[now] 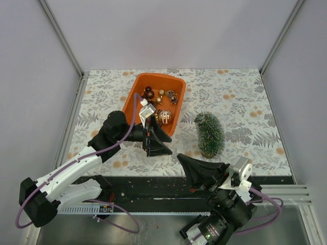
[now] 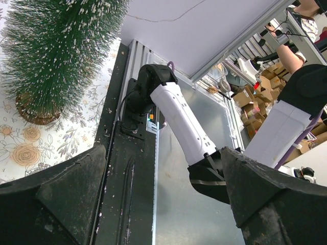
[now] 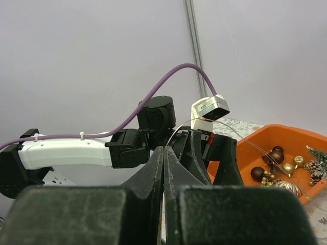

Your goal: Decorate the small christmas tree

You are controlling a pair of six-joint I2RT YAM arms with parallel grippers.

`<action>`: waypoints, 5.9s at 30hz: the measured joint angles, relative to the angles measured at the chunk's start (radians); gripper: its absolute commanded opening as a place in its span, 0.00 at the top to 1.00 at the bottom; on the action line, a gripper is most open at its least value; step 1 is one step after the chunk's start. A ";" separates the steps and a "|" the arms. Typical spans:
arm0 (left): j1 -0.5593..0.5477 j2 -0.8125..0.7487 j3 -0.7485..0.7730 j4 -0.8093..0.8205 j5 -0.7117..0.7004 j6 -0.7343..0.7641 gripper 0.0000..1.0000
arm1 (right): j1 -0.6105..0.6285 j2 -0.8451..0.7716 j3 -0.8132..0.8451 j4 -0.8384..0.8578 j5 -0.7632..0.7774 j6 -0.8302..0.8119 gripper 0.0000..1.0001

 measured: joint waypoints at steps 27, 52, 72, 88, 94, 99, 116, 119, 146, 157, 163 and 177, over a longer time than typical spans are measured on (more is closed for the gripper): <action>-0.079 0.056 0.034 0.112 0.114 0.001 0.04 | 0.000 -0.032 0.071 -0.149 0.027 0.000 1.00; -0.089 0.061 0.071 0.155 0.167 -0.016 0.98 | -0.009 -0.038 0.087 -0.166 0.025 0.000 1.00; 0.079 0.023 0.223 -0.272 -0.299 0.388 1.00 | -0.010 -0.040 0.069 -0.229 -0.171 0.000 0.24; 0.110 0.026 0.367 -0.468 -0.930 0.680 1.00 | 0.083 0.035 0.319 -1.318 -0.319 -0.287 0.01; 0.114 0.103 0.506 -0.475 -0.980 0.718 1.00 | 0.084 0.088 0.356 -1.179 -0.320 -0.245 0.01; 0.114 0.166 0.666 -0.440 -0.980 0.745 1.00 | 0.089 0.123 0.349 -1.036 -0.320 -0.208 0.01; 0.114 0.245 0.700 -0.357 -0.929 0.809 1.00 | -0.289 0.442 0.294 -0.390 -0.319 -0.005 0.00; 0.114 0.245 0.698 -0.363 -0.914 0.809 1.00 | -0.383 0.568 0.503 -0.427 -0.317 -0.009 0.00; 0.114 0.207 0.596 -0.325 -0.683 0.765 1.00 | -1.052 1.477 2.016 -0.826 0.669 -0.284 0.01; 0.109 0.399 0.797 -0.324 -0.637 0.765 1.00 | -1.162 1.424 2.000 -0.158 0.697 -0.035 0.00; 0.101 0.438 0.840 -0.369 -0.634 0.787 1.00 | -1.163 1.292 2.013 0.029 0.642 -0.022 0.01; 0.094 0.480 0.859 -0.377 -0.603 0.811 1.00 | -1.168 1.117 1.930 0.018 0.628 -0.014 0.01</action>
